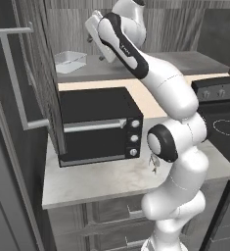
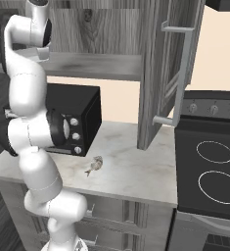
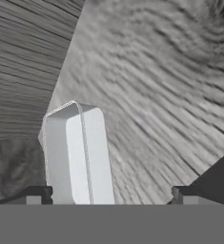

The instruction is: Retrieve the tupperware from the cabinet, then place the raw meat into the tupperware to avoid contamination.

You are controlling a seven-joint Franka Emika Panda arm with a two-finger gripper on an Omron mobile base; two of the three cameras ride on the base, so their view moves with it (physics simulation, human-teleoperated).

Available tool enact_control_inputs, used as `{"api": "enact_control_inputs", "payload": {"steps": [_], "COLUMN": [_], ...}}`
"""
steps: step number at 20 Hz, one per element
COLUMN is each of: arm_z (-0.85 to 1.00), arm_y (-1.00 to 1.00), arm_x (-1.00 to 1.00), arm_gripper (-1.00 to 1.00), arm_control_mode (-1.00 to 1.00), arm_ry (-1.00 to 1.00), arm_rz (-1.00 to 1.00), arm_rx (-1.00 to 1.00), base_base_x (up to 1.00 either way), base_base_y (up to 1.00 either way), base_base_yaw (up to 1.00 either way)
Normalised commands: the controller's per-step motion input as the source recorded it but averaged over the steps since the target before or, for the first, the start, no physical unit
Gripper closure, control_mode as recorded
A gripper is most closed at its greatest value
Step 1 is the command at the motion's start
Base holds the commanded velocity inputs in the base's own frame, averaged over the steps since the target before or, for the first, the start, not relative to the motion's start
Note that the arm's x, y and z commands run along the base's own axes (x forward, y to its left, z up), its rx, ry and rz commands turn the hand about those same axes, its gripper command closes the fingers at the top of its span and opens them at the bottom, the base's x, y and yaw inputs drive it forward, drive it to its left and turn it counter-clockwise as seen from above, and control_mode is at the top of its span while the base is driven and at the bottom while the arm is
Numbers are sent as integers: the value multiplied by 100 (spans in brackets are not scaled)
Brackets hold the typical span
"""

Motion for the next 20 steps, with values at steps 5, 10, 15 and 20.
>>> {"api": "enact_control_inputs", "payload": {"steps": [5,10,15,20], "arm_z": [-41,-35,-5,0], "arm_y": [0,0,2,17], "arm_x": [0,0,24,39], "arm_gripper": [-100,-100,-100,-100], "arm_control_mode": [-100,-100,-100,-100], "arm_ry": [-6,-6,-3,0], "arm_rz": [0,0,2,3], "arm_rx": [1,0,2,0], "base_base_x": [0,0,0,0], "base_base_y": [0,0,0,0], "base_base_yaw": [0,0,0,0]}}
